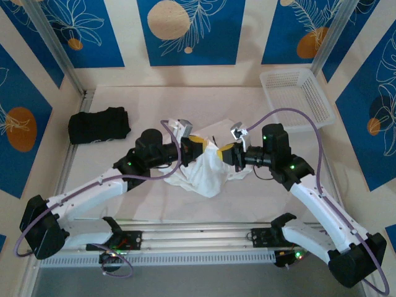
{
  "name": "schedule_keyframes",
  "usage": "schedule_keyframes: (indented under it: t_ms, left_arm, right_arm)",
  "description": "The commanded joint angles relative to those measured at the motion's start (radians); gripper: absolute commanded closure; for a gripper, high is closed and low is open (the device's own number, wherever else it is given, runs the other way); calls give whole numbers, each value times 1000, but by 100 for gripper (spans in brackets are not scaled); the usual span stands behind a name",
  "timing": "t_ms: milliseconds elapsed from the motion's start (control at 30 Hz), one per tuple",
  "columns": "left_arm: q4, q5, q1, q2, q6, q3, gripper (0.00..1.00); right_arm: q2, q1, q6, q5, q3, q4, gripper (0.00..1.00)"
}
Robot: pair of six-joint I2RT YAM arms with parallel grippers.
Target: Fold the inside-out t-shirt
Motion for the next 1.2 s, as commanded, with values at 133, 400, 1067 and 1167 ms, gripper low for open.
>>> schedule_keyframes:
  t_ms: [133,400,1067,1167]
  left_arm:
    - [33,16,-7,-2,43,-48,64]
    - [-18,-59,2,-1,98,-123,56]
    - [-51,5,52,239,176,6,92]
    - [-100,16,76,143,181,-22,100]
  right_arm:
    - [-27,-25,-62,-23,99,-117,100]
    - [-21,-66,-109,-63,117,-163,100]
    - [-46,-102,-101,-32,94,-179,100]
    - [-53,-108,-99,32,97,-203,100]
